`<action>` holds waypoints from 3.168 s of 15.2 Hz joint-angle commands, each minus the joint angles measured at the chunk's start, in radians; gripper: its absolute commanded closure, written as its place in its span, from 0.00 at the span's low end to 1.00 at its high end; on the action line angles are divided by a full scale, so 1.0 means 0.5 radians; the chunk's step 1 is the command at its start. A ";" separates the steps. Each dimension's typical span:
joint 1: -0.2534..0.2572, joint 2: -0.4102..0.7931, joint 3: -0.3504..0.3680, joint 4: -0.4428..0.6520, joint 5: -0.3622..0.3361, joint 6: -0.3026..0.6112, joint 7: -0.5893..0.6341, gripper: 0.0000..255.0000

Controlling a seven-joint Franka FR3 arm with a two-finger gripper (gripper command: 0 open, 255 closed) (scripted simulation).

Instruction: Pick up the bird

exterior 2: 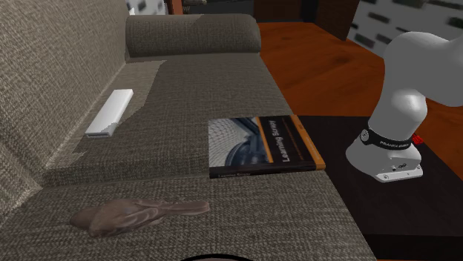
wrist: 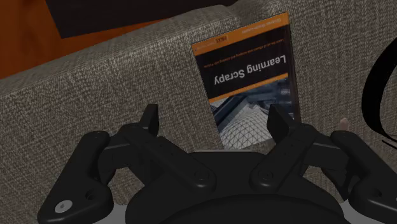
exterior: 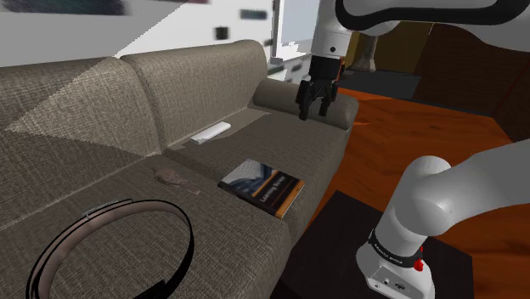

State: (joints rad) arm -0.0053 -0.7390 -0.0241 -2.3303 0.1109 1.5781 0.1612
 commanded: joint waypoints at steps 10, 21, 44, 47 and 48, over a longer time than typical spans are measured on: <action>0.121 0.507 0.217 0.123 0.106 0.427 0.108 0.00; 0.234 1.233 0.449 0.534 0.066 0.793 0.274 0.00; 0.494 2.355 0.576 1.410 -0.274 1.057 0.538 0.00; 0.494 2.354 0.576 1.409 -0.274 1.058 0.538 1.00; 0.495 2.354 0.577 1.408 -0.273 1.058 0.539 1.00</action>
State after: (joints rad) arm 0.2420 0.4375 0.2641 -1.6255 -0.0258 2.1064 0.4305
